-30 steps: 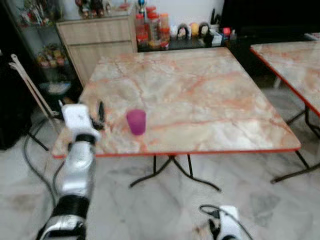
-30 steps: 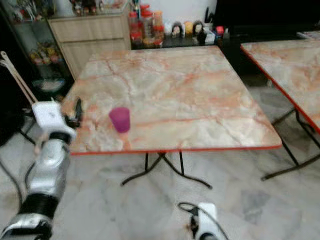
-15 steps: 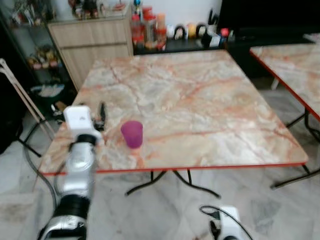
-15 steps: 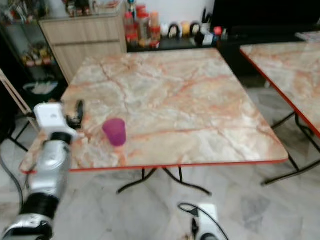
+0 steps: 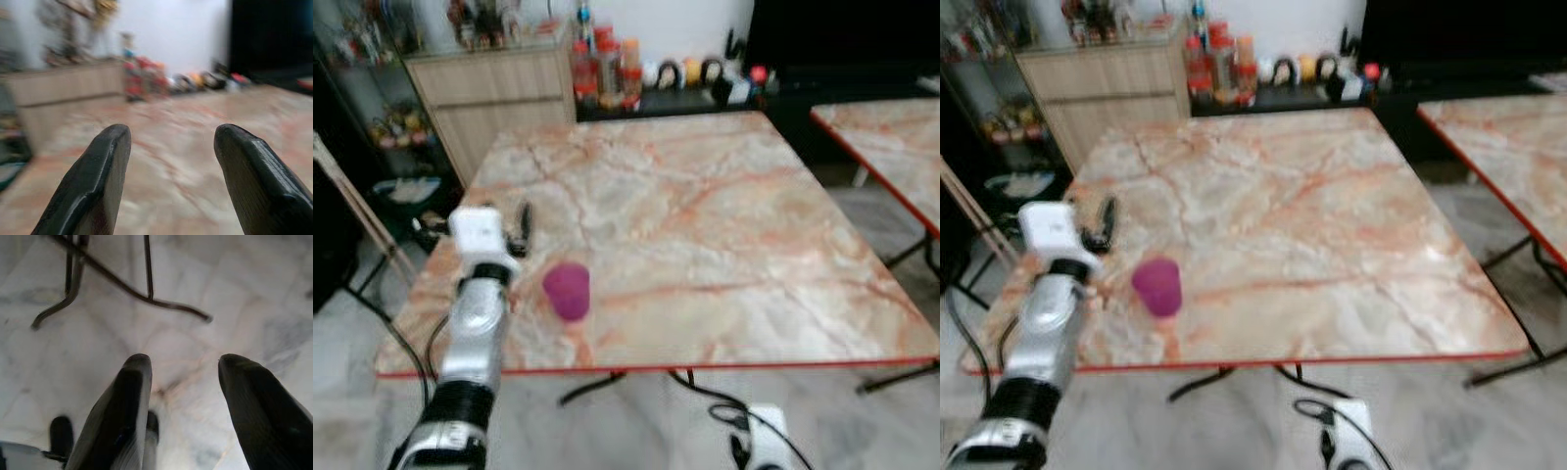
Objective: Setting the table
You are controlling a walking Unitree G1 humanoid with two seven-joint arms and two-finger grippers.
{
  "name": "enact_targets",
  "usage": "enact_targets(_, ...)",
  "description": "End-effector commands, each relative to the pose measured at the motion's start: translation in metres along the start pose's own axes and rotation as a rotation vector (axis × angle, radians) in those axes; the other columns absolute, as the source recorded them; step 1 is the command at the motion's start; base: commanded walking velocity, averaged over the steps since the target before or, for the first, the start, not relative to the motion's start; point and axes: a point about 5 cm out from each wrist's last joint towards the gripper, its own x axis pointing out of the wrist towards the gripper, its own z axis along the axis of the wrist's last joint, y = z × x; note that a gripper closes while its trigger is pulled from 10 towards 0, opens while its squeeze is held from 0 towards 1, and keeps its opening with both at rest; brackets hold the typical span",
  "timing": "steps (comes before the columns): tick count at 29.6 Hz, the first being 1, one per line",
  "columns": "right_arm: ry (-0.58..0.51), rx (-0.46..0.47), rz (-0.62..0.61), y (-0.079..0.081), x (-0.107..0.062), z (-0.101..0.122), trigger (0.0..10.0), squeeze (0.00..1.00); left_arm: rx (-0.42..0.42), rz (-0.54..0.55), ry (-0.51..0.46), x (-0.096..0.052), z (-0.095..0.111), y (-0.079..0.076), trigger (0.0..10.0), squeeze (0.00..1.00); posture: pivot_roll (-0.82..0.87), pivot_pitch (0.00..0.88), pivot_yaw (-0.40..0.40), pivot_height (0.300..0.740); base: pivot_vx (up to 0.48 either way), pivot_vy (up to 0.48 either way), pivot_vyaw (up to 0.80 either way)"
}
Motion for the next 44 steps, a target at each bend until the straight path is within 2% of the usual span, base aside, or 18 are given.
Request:
enact_targets(1, 0.0, 0.012, 0.032, 0.014, 0.0, 0.001, 10.0, 0.0, -0.016, -0.007, 0.091, -0.01, -0.012, 0.009, 10.0, 0.0, -0.01, 0.0, 0.041, 0.74, 0.0, 0.0, 0.0)
enact_targets(6, 0.009, 0.013, 0.035, 0.016, -0.001, -0.003, 10.0, 0.0, 0.017, -0.061, 0.186, -0.019, -0.02, 0.011, 10.0, 0.0, 0.01, 0.0, 0.037, 0.74, 0.0, 0.0, 0.0)
enact_targets(8, 0.016, 0.007, 0.039, 0.017, -0.001, -0.005, 10.0, 0.0, 0.003, -0.1, 0.222, -0.022, -0.021, 0.012, 10.0, 0.0, 0.02, 0.0, 0.035, 0.74, 0.0, 0.0, 0.0)
enact_targets(13, 0.018, 0.007, 0.044, 0.018, -0.001, -0.005, 10.0, 0.0, -0.056, -0.166, 0.231, -0.028, -0.013, 0.017, 10.0, 0.0, 0.02, 0.0, 0.035, 0.74, 0.0, 0.0, 0.0)
enact_targets(18, 0.013, 0.011, 0.046, 0.019, 0.0, -0.002, 10.0, 0.0, -0.078, -0.23, 0.232, -0.026, 0.0, 0.018, 10.0, 0.0, 0.02, 0.0, 0.035, 0.74, 0.0, 0.0, 0.0)
enact_targets(24, 0.01, 0.01, 0.048, 0.019, 0.0, -0.001, 10.0, 0.0, 0.014, -0.331, 0.255, -0.02, 0.011, 0.016, 10.0, 0.0, 0.02, 0.0, 0.033, 0.74, 0.0, 0.0, 0.0)
enact_targets(30, 0.012, 0.015, 0.045, 0.019, 0.0, -0.001, 10.0, 0.0, 0.097, -0.33, 0.354, -0.013, 0.0, 0.016, 10.0, 0.0, 0.01, 0.0, 0.036, 0.74, 0.0, 0.0, 0.0)
enact_targets(36, 0.013, 0.018, 0.037, 0.016, 0.0, -0.002, 10.0, 0.0, 0.099, -0.357, 0.373, -0.011, -0.002, 0.011, 10.0, 0.0, 0.01, 0.0, 0.035, 0.74, 0.0, 0.0, 0.0)
enact_targets(44, 0.014, 0.021, 0.038, 0.016, 0.0, -0.002, 10.0, 0.0, 0.113, -0.426, 0.368, -0.012, 0.006, 0.012, 10.0, 0.0, 0.01, 0.0, 0.035, 0.74, 0.0, 0.0, 0.0)
